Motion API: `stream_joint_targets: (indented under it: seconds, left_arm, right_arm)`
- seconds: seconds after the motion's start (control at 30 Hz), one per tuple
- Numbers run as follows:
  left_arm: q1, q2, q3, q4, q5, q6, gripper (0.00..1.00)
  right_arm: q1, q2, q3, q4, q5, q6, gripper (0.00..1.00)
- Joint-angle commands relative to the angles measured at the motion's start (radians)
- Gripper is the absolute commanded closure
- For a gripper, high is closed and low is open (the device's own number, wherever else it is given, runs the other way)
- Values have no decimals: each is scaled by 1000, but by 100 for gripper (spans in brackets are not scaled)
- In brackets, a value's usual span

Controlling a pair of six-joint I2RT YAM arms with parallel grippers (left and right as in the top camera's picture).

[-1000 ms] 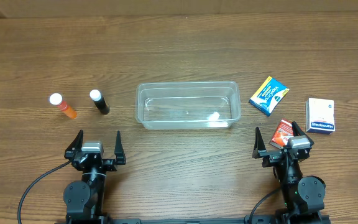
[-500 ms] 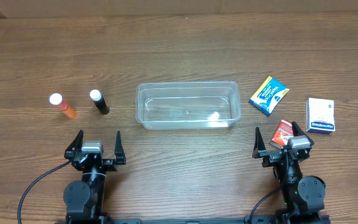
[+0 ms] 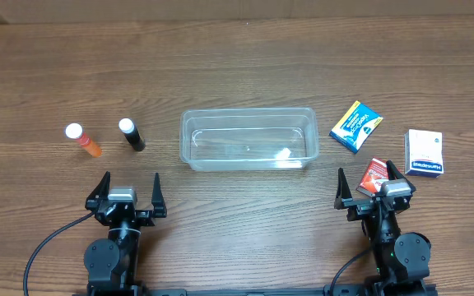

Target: Pack container

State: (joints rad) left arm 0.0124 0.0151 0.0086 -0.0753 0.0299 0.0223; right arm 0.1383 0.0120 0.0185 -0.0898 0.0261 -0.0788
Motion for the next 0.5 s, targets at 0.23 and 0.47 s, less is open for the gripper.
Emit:
stream_joint_targets:
  seconds: [0.23,0.47]
  left_arm:
    - [-3,-10,-4,0,-6,-7,0]
    - [-3,-10,-4,1,-4,-7,0]
  right_arm:
    - [0,-9,-10,9,5,0,0]
    - [0,-9,-10,7,-16,0,0]
